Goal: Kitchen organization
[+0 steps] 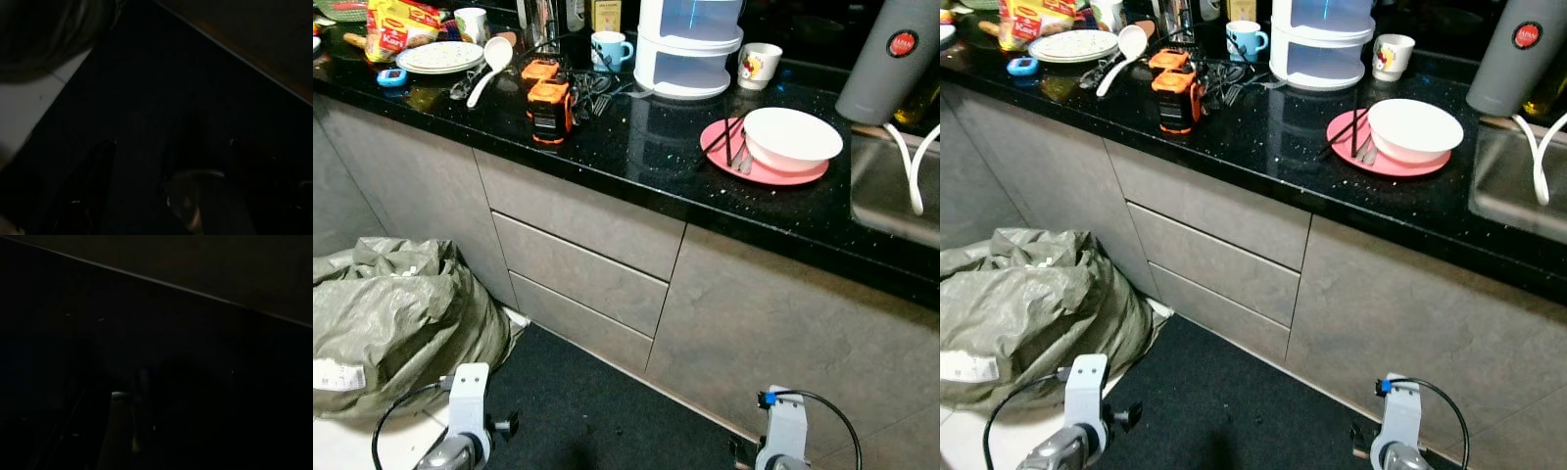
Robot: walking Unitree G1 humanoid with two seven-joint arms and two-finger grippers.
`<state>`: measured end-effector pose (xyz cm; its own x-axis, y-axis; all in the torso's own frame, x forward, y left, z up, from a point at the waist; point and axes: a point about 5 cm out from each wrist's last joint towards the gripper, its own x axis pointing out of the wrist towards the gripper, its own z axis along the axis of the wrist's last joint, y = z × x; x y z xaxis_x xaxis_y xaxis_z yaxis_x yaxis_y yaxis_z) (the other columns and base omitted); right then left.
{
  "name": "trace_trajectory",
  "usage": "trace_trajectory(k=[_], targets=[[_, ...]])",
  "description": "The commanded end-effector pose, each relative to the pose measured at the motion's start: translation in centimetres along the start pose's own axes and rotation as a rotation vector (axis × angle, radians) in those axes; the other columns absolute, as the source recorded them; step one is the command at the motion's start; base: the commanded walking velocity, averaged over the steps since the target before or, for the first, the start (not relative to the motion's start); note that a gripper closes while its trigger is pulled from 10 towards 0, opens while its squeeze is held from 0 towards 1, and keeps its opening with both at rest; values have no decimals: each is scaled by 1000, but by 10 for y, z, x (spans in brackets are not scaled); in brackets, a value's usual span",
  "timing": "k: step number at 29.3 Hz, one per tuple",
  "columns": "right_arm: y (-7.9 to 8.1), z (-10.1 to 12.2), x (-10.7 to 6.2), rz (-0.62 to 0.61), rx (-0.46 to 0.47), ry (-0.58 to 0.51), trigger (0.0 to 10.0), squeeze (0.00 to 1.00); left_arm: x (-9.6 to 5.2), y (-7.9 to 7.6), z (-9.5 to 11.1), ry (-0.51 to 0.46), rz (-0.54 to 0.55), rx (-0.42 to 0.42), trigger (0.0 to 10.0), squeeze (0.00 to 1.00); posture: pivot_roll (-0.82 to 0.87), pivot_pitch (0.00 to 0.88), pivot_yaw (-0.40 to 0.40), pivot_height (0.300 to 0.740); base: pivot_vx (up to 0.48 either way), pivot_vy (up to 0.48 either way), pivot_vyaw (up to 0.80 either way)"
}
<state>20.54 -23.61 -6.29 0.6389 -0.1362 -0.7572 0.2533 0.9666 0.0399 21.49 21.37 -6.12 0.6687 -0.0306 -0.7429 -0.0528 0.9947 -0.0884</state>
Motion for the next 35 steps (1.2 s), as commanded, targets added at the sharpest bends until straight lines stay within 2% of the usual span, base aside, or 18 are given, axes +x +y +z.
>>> trace_trajectory(k=[1,20,35], targets=[[-4,-2,-1,-10,8,10,10000,0,0,0,-2,7,3,2,10000,0,26,97,-9,740,0,0,0],[-5,-3,-1,-7,27,11,10000,0,0,-3,-3,11,0,-17,10000,0,21,107,-14,740,0,0,0],[-6,-3,-1,2,18,27,10000,0,0,-3,-5,13,19,-26,10000,0,22,103,-24,740,0,0,-800]])
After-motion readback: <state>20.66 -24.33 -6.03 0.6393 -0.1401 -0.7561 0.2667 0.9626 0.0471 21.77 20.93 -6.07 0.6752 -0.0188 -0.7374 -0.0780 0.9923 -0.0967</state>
